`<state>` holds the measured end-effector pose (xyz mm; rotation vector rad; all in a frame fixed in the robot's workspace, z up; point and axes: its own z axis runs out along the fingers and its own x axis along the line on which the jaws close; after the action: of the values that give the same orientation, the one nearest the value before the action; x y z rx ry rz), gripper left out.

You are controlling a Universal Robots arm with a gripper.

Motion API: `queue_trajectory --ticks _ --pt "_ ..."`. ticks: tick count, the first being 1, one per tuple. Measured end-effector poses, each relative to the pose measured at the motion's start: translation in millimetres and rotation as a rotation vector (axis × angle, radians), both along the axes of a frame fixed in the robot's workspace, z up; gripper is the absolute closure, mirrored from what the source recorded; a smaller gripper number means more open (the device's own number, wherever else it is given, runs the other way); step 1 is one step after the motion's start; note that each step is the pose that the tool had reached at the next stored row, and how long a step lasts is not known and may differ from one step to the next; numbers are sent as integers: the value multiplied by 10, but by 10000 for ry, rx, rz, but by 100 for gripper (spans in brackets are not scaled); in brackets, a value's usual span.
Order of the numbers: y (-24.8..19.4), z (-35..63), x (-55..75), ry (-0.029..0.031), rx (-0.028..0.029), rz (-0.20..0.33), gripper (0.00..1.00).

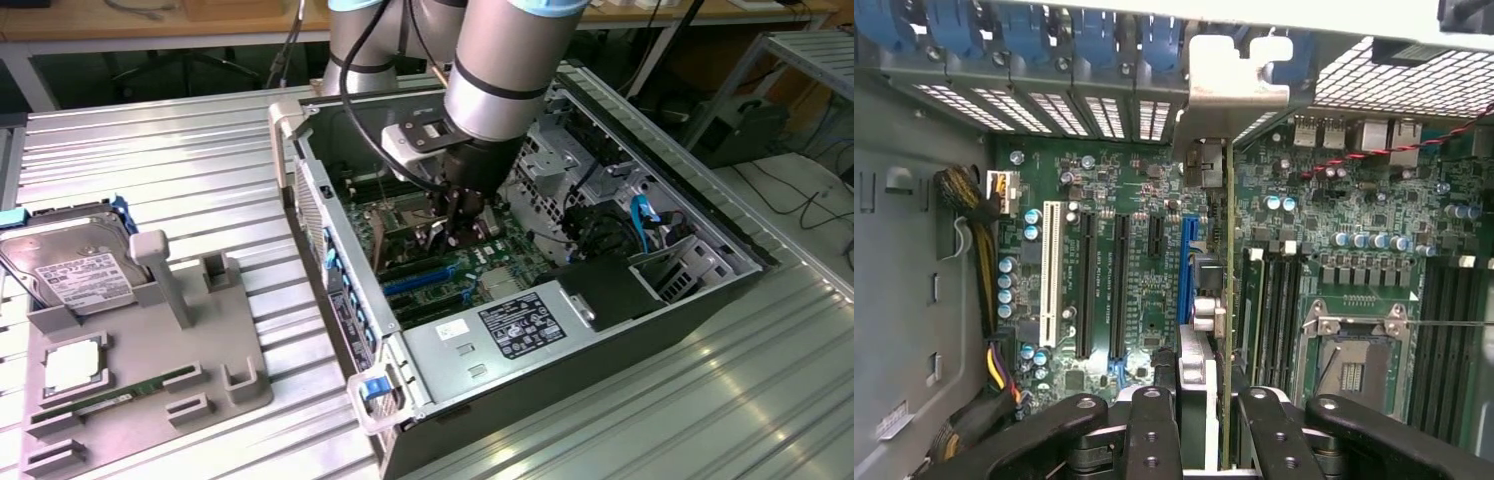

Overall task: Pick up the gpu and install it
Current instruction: 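Insert the gpu into the slot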

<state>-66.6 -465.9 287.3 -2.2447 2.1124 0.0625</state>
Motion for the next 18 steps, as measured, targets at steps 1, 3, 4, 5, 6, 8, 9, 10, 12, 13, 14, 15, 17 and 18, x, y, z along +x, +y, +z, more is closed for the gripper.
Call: queue_trajectory --ticks 1,3,4,5,6,8,9,10,12,13,14,15,17,18 --pt "1 -17 -1 0 -1 0 72" --pt "4 -50 -7 0 -1 -3 72" --pt "9 -63 -8 0 0 -12 72" --pt "14 -74 -7 1 -1 -56 72" --pt "18 -84 -7 0 1 -115 72" --pt "18 -88 -8 0 -1 -161 72" --pt "18 -88 -8 0 -1 -162 72" --pt "18 -88 -8 -1 0 -163 72" --pt "19 -95 -23 -2 3 -165 72" --pt "20 -100 -28 -2 3 -163 72" --pt "21 -107 -30 0 1 -163 72" --pt "21 -118 -30 -1 1 -163 72" --pt "21 -143 -30 0 1 -167 72" --pt "21 -158 -30 0 0 -169 72"
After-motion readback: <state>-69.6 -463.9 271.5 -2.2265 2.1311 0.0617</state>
